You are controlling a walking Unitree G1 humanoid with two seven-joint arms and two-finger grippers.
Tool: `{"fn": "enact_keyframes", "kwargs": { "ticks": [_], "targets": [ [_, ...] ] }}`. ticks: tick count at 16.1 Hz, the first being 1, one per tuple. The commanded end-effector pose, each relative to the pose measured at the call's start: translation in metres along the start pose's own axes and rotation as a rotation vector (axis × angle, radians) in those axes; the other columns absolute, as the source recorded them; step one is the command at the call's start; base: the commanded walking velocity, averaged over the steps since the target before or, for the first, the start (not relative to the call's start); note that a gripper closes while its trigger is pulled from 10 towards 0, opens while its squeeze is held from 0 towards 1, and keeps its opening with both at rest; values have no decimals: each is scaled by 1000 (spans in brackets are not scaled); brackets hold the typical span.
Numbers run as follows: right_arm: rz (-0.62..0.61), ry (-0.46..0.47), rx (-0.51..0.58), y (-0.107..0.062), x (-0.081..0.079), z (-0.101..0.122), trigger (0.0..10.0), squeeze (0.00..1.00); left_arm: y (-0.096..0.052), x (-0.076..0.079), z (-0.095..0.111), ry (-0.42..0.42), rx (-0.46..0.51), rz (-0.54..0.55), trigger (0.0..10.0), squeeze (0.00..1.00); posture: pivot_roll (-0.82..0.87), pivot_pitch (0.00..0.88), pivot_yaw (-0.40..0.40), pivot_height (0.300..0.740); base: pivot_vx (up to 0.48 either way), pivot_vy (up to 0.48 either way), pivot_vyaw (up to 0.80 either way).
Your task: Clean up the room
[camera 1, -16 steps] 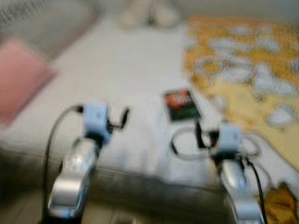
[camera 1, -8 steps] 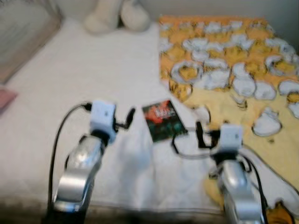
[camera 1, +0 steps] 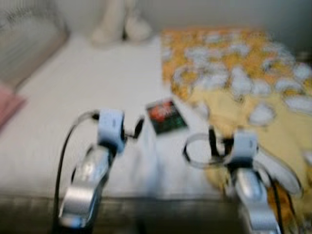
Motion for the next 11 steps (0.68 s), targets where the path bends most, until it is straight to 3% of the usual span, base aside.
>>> {"fn": "enact_keyframes", "kwargs": {
  "ticks": [1,7,9,11],
  "targets": [
    [1,1,11,1,-1,3,10000,0,1,-2,4,13,9,6,10000,0,-12,0,57,711,0,0,0],
    [8,-3,14,2,-3,4,10000,0,1,0,3,14,10,17,10000,0,-13,0,55,711,0,0,0],
    [12,-4,17,2,-4,5,10000,0,1,1,5,-26,19,9,10000,0,-13,0,54,711,0,0,0],
    [15,-4,20,2,-4,5,10000,0,1,0,5,-34,17,14,10000,0,-13,0,52,711,461,0,0]
  ]
}}
Point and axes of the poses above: a point about 5 cm out from each wrist's last joint towards the gripper, its own y axis pointing out of the wrist towards the gripper, its own z axis along the axis of the wrist's last joint, x = y × z, the point moved 3 cm from there along y, pointing out of the wrist towards the gripper, and after that the axes turned 8 degrees about -y, right-handed, at the moved point
